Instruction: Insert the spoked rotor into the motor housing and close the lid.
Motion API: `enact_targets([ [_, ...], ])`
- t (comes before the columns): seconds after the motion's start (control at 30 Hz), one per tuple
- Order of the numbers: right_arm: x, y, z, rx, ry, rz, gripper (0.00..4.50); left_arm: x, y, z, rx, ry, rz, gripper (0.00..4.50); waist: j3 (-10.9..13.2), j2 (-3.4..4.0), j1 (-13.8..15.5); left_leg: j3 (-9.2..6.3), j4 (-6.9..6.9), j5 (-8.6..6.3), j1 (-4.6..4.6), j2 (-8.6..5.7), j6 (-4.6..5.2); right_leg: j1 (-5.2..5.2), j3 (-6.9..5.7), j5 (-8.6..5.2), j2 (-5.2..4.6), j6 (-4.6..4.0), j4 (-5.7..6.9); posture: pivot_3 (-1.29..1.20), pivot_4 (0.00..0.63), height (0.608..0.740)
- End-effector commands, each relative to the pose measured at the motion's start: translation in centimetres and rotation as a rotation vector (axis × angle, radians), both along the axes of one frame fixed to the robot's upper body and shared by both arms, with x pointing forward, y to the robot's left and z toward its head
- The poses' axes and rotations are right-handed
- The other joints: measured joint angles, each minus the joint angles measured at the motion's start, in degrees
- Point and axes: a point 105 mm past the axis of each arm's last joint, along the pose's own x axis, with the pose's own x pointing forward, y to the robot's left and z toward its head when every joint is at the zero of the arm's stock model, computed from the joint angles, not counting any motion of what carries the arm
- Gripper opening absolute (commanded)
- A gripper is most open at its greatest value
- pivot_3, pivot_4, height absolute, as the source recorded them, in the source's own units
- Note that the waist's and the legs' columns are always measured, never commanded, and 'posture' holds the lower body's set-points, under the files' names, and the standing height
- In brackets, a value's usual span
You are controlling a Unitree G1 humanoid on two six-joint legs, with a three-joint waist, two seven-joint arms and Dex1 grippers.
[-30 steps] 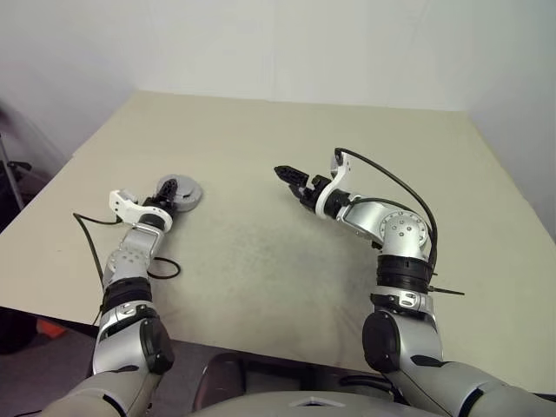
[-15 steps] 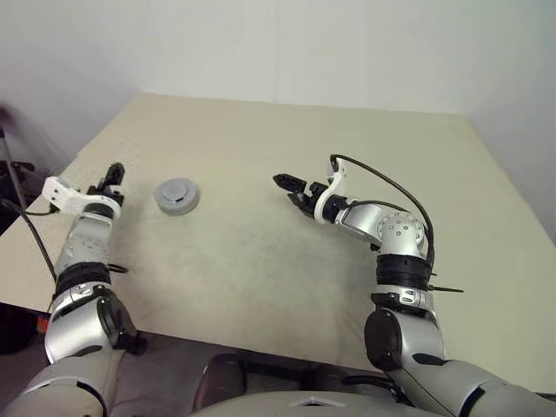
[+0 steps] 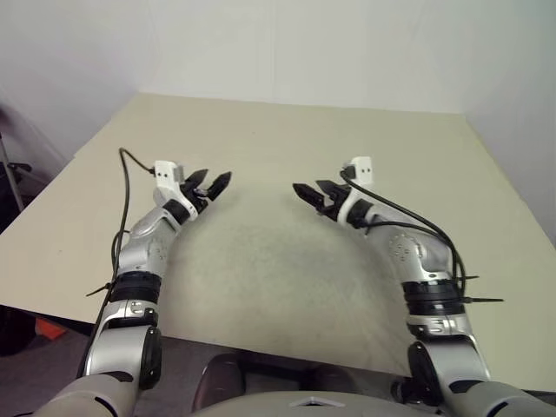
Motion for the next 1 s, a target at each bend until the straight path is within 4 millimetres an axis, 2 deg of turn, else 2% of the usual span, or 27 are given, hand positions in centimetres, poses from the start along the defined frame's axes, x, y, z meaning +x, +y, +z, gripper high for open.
enact_targets([
  [0.03,-0.4,-1.2,-0.6,-0.201,-0.057,0.029,4.35,-1.3,-2.5,-0.3,0.154,-0.051,-0.152,4.3,0.0,0.01,-0.1,0.02,0.0,0.01,0.01,0.01,0.02,0.02,0.0,0.01,0.0,-0.04,0.01,0.0,0.0,0.74],
  [0.13,-0.6,-2.8,-2.6,-0.335,-0.025,0.012,4.35,-2.3,-4.1,-1.9,0.23,-0.032,-0.238,4.3,0.0,0.01,-0.2,0.06,-0.01,0.0,0.16,0.01,0.05,0.18,0.02,-0.11,0.0,-0.26,-0.01,0.0,0.0,0.74],
  [0.27,-0.5,-4.0,-2.8,-0.38,-0.04,-0.025,4.35,-3.4,-6.4,-3.2,0.266,-0.022,-0.338,4.3,0.0,0.02,-0.3,0.07,-0.01,0.07,0.26,0.02,0.18,0.13,0.03,-0.1,0.0,-0.35,0.07,0.0,0.0,0.74],
  [0.43,0.3,-5.1,-2.5,-0.415,-0.109,-0.112,4.35,-3.6,-8.0,-3.9,0.285,-0.024,-0.378,4.3,0.0,0.02,-0.3,0.08,0.06,0.15,0.32,0.02,0.33,0.2,0.03,-0.02,0.0,-0.49,0.08,0.0,0.0,0.74],
  [0.5,0.4,-5.2,-2.1,-0.405,-0.147,-0.145,4.35,-3.6,-8.3,-4.0,0.279,-0.024,-0.389,4.3,0.0,0.02,-0.3,0.08,0.08,0.16,0.32,0.03,0.35,0.2,0.03,-0.01,0.0,-0.51,0.13,0.0,0.0,0.74],
  [0.6,-0.6,-5.3,-2.0,-0.378,-0.173,-0.164,4.35,-3.7,-8.6,-4.2,0.277,-0.026,-0.388,4.3,0.0,0.02,-0.2,0.09,0.07,0.17,0.36,0.04,0.36,0.19,0.04,-0.02,0.0,-0.52,0.16,0.0,0.0,0.74],
  [0.73,-1.2,-6.1,-2.5,-0.367,-0.139,-0.202,4.35,-3.4,-8.5,-4.1,0.262,-0.022,-0.35,4.3,0.0,0.03,-0.3,0.09,0.1,0.14,0.33,0.04,0.44,0.18,0.04,-0.02,0.0,-0.52,0.15,0.0,0.0,0.74],
  [0.87,-0.5,-7.0,-2.5,-0.371,-0.119,-0.256,4.35,-3.0,-8.4,-4.0,0.236,0.007,-0.293,4.3,0.0,0.03,-0.3,0.1,0.24,0.13,0.36,0.06,0.46,0.23,0.05,-0.01,0.0,-0.53,0.23,0.0,0.0,0.74],
  [1.0,0.2,-6.6,-1.7,-0.336,-0.127,-0.281,4.35,-2.0,-7.6,-3.1,0.142,0.058,-0.203,4.3,0.0,0.03,-0.4,0.1,0.28,0.15,0.42,0.07,0.44,0.22,0.07,-0.01,0.0,-0.53,0.38,0.0,0.0,0.74],
])
